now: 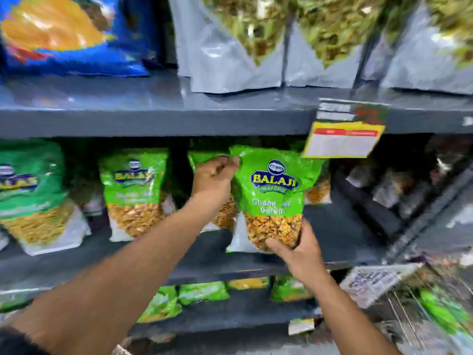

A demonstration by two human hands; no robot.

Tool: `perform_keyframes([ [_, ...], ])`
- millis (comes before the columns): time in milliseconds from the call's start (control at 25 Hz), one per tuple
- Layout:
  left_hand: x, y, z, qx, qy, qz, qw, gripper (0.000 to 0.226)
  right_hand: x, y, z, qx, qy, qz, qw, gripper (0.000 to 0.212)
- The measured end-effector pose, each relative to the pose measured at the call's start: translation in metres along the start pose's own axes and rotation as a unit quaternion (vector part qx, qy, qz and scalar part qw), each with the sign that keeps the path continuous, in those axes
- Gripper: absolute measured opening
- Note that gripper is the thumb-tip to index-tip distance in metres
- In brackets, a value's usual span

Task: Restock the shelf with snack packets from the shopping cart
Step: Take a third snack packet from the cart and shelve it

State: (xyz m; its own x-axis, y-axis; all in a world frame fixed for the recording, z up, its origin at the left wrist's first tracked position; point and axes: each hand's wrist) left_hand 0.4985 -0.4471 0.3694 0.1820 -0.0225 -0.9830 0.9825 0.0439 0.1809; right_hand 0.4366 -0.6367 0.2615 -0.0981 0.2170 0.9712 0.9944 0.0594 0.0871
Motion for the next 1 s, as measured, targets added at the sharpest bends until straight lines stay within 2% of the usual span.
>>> perform_keyframes([
  [120, 0.013, 0.025, 0.053, 0.004, 0.018, 0.004, 1.000, 0.030, -0.025, 0.028, -0.052, -0.017, -0.024, 0.002, 1.000, 0.062],
  [240, 0.022, 0.043, 0.086, -0.021, 0.014, 0.001, 1.000, 0.043, -0.044, 0.052, -0.078, -0.012, -0.019, 0.022, 0.999, 0.062],
  [400, 0.037, 0.063, 0.114, -0.037, -0.031, -0.063, 0.997, 0.035, -0.060, 0.079, -0.104, 0.012, -0.026, 0.016, 0.999, 0.058],
  [480, 0.043, 0.072, 0.124, -0.031, -0.013, -0.083, 0.996, 0.033, -0.067, 0.091, -0.118, 0.023, -0.038, 0.014, 0.999, 0.053],
  [600, 0.064, 0.065, 0.141, 0.006, -0.002, -0.108, 0.994, 0.020, -0.078, 0.104, -0.135, 0.011, -0.038, 0.006, 0.999, 0.051],
  [760, 0.120, 0.041, 0.166, 0.148, 0.070, -0.185, 0.969, 0.032, -0.088, 0.118, -0.151, 0.002, -0.014, 0.010, 1.000, 0.062],
  [840, 0.134, 0.034, 0.177, 0.179, 0.074, -0.174, 0.966, 0.030, -0.089, 0.122, -0.155, 0.004, -0.005, 0.021, 1.000, 0.067],
  [880, 0.134, 0.033, 0.180, 0.169, 0.070, -0.160, 0.970, 0.026, -0.089, 0.122, -0.155, 0.002, 0.008, 0.027, 1.000, 0.069],
  [960, 0.128, 0.040, 0.184, 0.125, 0.060, -0.125, 0.982, 0.019, -0.078, 0.120, -0.158, -0.045, 0.068, 0.024, 0.996, 0.069],
  [1000, 0.125, 0.048, 0.185, 0.115, 0.054, -0.104, 0.986, 0.026, -0.067, 0.127, -0.162, -0.090, 0.096, 0.012, 0.991, 0.065],
])
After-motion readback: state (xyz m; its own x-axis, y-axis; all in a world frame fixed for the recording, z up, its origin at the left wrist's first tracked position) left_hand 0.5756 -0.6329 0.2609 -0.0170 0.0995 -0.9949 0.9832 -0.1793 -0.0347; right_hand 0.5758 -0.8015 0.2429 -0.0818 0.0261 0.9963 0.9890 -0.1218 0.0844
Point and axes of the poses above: each hand's wrist, its own y-axis towards the middle knuckle, its own z-axis out of the palm, x = y × z, and after that the axes turned 10 degrees about x, right-handed
